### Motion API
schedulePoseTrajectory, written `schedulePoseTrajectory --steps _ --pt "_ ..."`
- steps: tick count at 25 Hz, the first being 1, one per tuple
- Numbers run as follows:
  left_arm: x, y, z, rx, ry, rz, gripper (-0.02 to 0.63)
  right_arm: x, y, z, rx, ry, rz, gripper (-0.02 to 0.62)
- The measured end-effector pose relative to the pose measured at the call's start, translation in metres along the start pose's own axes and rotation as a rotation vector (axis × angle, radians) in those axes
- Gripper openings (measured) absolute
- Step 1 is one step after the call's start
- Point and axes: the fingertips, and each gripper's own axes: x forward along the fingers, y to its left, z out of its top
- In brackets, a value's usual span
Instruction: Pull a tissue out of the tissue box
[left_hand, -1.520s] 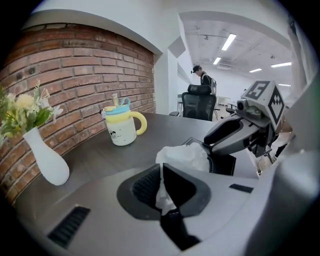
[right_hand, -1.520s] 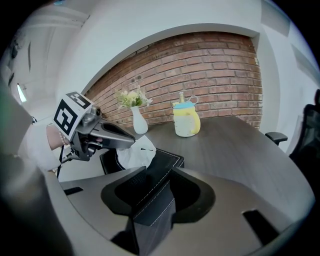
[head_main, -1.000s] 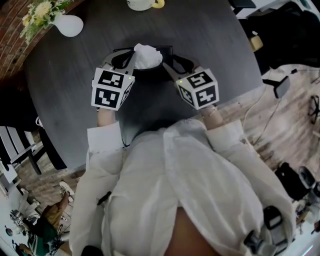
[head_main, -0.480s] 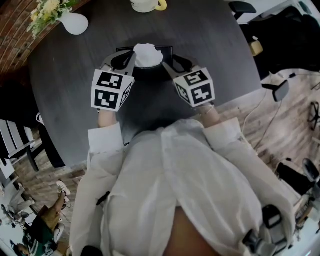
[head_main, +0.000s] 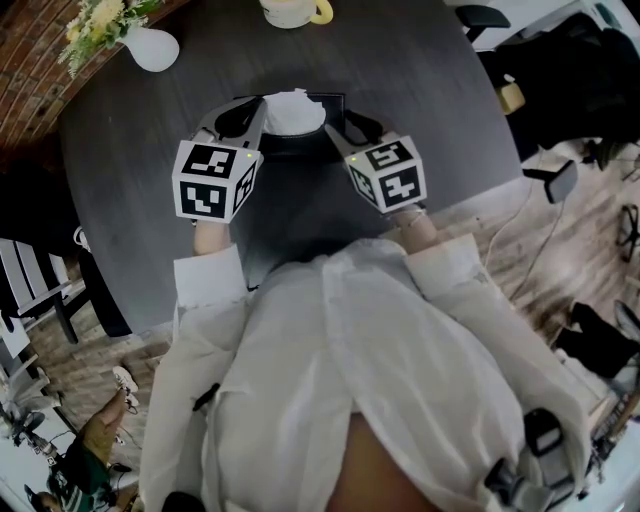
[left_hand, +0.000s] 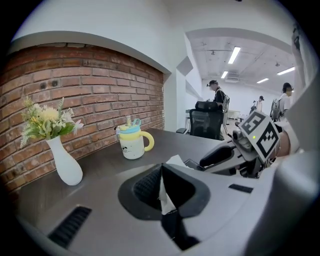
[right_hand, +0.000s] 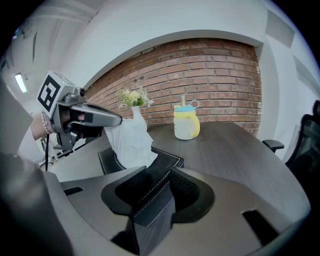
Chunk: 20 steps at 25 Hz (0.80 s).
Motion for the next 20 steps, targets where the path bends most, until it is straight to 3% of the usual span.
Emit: schedulePoseTrajectory --steps 20 --pt "-0.006 0.001 0.011 -0.035 -0.061 -0.011 0.005 0.001 0.000 -0.001 -0.004 0.003 0.002 0.131"
